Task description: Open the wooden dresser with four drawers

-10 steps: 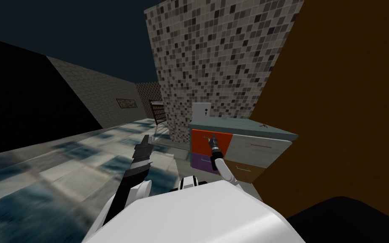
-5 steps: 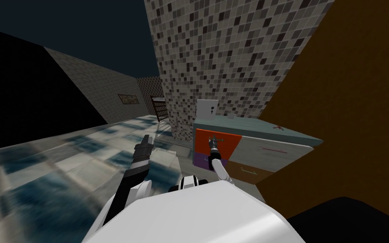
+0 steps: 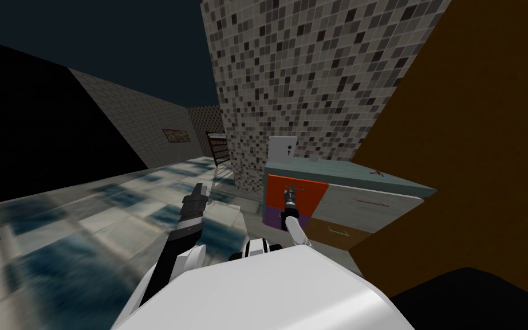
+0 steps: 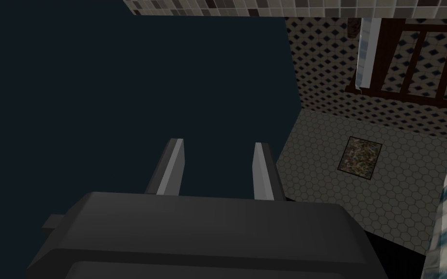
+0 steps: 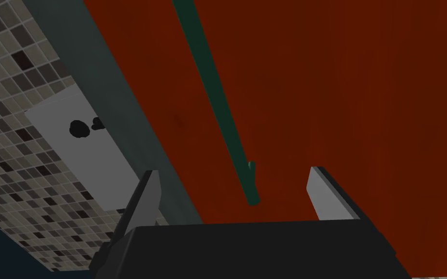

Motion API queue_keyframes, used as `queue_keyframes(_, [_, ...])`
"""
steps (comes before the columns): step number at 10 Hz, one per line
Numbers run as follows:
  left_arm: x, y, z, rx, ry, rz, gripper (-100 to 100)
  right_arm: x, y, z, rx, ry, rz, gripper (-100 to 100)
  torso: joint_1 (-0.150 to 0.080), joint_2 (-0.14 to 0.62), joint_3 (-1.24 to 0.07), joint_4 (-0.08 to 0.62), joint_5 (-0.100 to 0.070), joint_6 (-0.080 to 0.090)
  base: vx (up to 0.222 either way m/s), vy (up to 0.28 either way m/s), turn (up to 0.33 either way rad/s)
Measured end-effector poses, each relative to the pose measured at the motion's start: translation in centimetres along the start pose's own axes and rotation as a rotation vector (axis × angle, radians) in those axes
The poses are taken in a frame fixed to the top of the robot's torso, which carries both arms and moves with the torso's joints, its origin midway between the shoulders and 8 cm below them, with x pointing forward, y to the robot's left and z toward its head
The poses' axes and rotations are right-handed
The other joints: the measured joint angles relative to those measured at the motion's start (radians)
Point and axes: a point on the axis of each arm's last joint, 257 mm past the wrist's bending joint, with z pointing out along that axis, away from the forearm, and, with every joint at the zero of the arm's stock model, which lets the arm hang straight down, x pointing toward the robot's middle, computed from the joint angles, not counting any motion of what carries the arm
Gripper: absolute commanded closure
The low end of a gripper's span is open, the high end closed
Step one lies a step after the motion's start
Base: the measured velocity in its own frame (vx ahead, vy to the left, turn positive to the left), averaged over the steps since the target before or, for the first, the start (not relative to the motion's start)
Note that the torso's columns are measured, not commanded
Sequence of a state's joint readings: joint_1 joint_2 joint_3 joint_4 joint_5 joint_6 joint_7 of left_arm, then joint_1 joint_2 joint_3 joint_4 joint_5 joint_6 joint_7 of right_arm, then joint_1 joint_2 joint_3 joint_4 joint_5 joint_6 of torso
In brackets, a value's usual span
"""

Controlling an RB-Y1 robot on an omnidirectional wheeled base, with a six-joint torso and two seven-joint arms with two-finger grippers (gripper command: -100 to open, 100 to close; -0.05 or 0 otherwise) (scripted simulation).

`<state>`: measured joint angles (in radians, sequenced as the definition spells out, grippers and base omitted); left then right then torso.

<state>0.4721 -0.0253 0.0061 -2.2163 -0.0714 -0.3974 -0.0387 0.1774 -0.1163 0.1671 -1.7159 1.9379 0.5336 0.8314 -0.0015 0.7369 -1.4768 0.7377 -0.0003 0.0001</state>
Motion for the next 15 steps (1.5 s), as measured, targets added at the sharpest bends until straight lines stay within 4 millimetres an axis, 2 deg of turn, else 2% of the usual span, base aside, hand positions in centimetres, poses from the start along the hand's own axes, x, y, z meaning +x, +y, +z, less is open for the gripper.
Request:
queue_keyframes(2, [0.0,0.0,0.0,0.0,0.0,0.0,0,-0.5,-0.5,0.7,-0.003,-0.01,0.003,-100,0.0,-0.002,-0.001,-0.001,0.0,0.0,0.056,-0.009,-0.04])
queue_keyframes(3, [0.0,0.0,0.0,0.0,0.0,0.0,0,-0.6,-0.5,0.7,-0.004,-0.012,0.001,100,0.001,0.001,0.001,0.0,0.0,0.0,-0.039,0.001,0.088])
queue_keyframes(5, [0.0,0.0,0.0,0.0,0.0,0.0,0,-0.2,-0.1,0.4,-0.005,-0.006,-0.003,100,0.002,0.005,0.003,0.003,0.001,0.0,-0.062,0.017,-0.018])
queue_keyframes(14, [0.0,0.0,0.0,0.0,0.0,0.0,0,-2.1,-0.3,-0.7,-0.02,-0.032,0.003,100,0.004,0.009,0.005,0.006,0.003,0.001,-0.164,0.061,-0.029])
queue_keyframes(15, [0.0,0.0,0.0,0.0,0.0,0.0,0,-2.0,0.1,-0.9,-0.029,-0.03,0.0,-100,0.002,0.003,0.002,0.006,0.003,0.001,-0.065,0.071,-0.052])
